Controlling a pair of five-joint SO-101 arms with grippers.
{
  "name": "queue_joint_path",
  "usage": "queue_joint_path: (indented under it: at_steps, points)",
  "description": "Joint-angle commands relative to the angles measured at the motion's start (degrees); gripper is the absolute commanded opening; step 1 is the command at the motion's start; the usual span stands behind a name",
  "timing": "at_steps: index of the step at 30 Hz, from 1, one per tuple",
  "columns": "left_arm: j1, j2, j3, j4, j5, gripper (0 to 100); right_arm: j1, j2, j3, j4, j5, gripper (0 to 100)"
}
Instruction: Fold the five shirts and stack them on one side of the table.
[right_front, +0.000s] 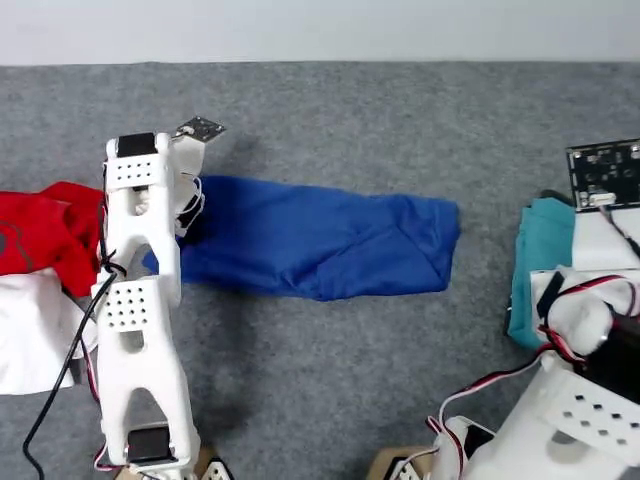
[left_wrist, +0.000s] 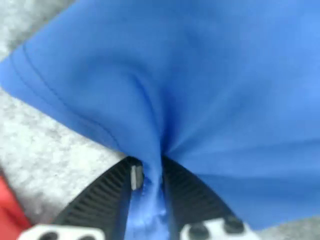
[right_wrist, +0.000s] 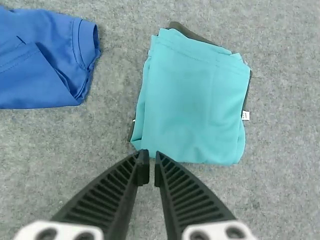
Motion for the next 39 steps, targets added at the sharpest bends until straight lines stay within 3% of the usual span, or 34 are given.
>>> queue_joint_path:
  at_steps: [1, 9, 15, 28, 35, 39]
  points:
    - [-2.73, -4.75, -1.54, 0.88, -0.79, 0, 0.4, -0.66, -0.18, 2.15, -0.35, 3.2]
    - [-6.86, -9.23, -1.54, 0.79, -4.13, 0, 0.31, -0.66, -0.18, 2.15, -0.35, 3.2]
    - [-3.43, -13.01, -1.01, 0.97, -3.78, 0, 0.31, -0.66, -0.18, 2.15, -0.26, 3.2]
    - [20.4, -38.59, 15.96, 0.97, -1.93, 0, 0.31, -0.66, 0.09, 2.15, -0.26, 3.2]
    - [35.52, -37.89, 16.4, -0.18, 2.46, 0, 0.48, -0.66, 0.18, 2.15, -0.26, 3.2]
    - [40.79, -33.23, 14.64, -2.55, 5.01, 0, 0.48, -0.66, 0.18, 2.24, -0.26, 3.2]
